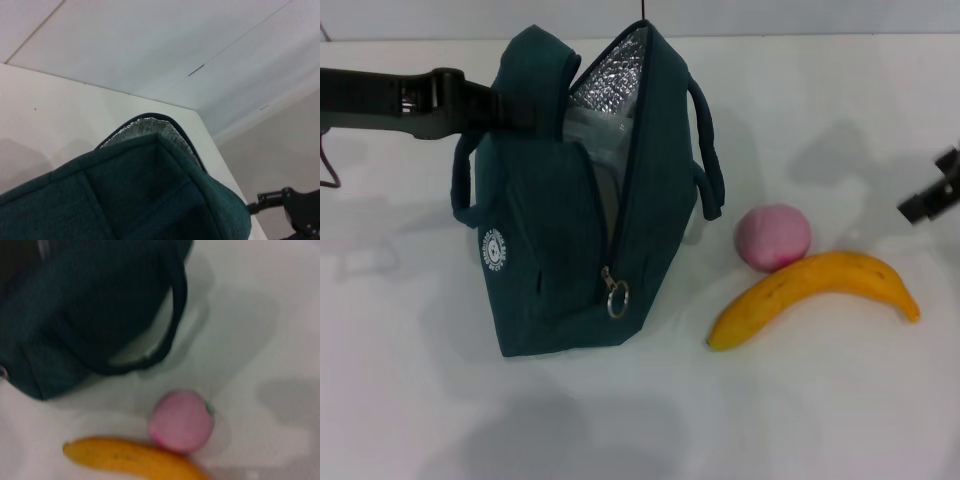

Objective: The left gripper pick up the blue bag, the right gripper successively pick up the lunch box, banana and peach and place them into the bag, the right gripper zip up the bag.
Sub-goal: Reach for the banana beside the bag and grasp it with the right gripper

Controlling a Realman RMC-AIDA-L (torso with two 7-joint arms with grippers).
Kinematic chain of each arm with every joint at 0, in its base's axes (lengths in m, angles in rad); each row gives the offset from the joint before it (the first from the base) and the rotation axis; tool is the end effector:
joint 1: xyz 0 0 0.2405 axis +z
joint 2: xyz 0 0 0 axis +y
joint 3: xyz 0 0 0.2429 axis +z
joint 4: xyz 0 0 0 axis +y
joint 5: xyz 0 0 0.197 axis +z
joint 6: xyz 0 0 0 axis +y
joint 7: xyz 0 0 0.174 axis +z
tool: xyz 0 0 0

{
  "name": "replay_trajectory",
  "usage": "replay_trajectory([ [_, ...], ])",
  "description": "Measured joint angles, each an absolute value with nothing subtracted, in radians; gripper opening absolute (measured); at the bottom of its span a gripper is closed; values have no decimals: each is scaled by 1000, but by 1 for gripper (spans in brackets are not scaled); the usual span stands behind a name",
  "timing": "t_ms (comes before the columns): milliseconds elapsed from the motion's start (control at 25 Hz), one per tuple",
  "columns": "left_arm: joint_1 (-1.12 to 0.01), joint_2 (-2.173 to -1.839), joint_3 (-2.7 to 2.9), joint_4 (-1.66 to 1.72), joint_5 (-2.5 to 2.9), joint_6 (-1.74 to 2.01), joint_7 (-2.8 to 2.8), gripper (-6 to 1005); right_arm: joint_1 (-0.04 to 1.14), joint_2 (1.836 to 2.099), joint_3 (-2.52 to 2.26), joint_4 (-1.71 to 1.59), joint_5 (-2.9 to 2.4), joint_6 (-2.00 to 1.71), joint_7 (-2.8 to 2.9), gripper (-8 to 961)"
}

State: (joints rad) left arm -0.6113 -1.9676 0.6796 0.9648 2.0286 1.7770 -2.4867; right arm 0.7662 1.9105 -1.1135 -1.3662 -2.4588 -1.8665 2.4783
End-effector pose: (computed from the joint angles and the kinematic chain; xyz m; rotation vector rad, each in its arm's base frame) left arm -0.1907 0.3477 0.0630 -2.5237 -1.6479 -0.6917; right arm 0.1559 0.3601 0.0674 -2.6736 0.8947 -0.4253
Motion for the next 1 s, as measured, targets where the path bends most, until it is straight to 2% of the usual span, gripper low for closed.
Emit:
replay_trajectory([
  [120, -613, -1968, 680, 965, 2027, 1777, -2487, 36, 774, 1932, -1151, -1354, -2516, -1882, 2465, 874],
  [320, -615, -1971, 680, 965, 2027, 1778, -2491, 36, 766, 1947, -1227, -1318, -2537, -1851, 2442, 872],
  [760, -612, -1974, 680, 965, 2024, 1781, -2491, 36, 714, 2001, -1289, -1266, -2554, -1693, 2326, 870],
  [1000, -614, -1974, 680, 965, 2023, 1781, -2488, 37, 704, 2013, -1348, -1208, -2570, -1600, 2303, 869],
])
